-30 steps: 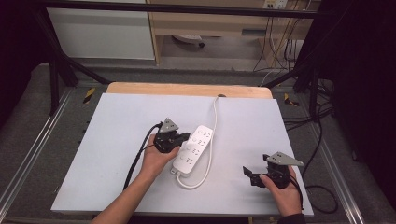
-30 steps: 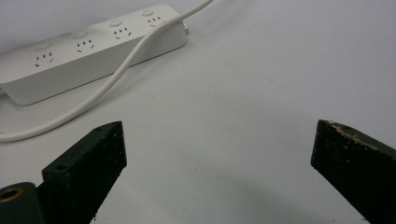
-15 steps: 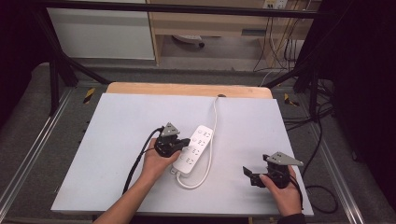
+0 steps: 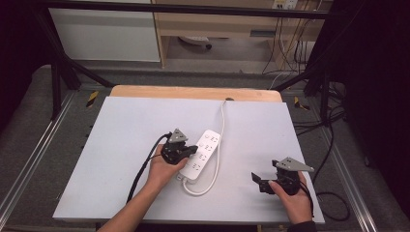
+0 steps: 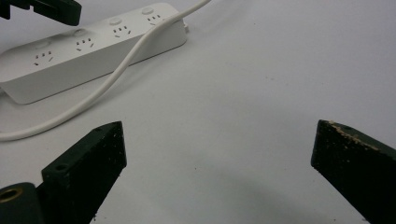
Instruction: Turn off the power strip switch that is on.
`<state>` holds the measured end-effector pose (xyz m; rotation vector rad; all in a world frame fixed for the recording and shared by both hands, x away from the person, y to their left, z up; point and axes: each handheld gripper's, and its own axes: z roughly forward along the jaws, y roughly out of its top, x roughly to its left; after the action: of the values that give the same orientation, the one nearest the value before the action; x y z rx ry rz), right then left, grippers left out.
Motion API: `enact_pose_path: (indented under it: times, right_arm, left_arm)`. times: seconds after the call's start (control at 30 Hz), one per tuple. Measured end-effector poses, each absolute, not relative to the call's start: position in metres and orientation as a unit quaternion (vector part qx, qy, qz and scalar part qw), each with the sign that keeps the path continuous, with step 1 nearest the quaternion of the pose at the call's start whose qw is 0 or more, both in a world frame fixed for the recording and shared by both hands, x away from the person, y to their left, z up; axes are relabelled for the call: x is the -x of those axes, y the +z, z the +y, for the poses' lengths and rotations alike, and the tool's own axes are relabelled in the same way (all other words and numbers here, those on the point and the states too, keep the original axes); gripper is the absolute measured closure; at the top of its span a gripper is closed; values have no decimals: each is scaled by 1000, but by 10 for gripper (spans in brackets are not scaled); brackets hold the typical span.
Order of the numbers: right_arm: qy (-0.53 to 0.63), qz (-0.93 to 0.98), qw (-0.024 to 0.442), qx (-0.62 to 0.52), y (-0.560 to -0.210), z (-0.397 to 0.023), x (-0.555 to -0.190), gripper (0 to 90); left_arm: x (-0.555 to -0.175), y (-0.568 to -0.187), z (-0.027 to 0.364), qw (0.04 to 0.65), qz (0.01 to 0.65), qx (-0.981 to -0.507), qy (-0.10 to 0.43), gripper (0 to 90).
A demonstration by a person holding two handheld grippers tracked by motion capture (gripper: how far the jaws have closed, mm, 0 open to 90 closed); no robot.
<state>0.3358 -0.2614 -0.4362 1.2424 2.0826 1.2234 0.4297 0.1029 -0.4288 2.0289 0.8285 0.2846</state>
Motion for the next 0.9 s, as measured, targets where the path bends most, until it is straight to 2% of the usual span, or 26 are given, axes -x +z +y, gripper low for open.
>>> enact_pose_path:
  times: [0.9]
  right_arm:
    - [441, 750, 209, -447, -436, -261, -336, 41]
  left_arm:
    - [-430, -432, 102, 443, 335, -823, 117, 900]
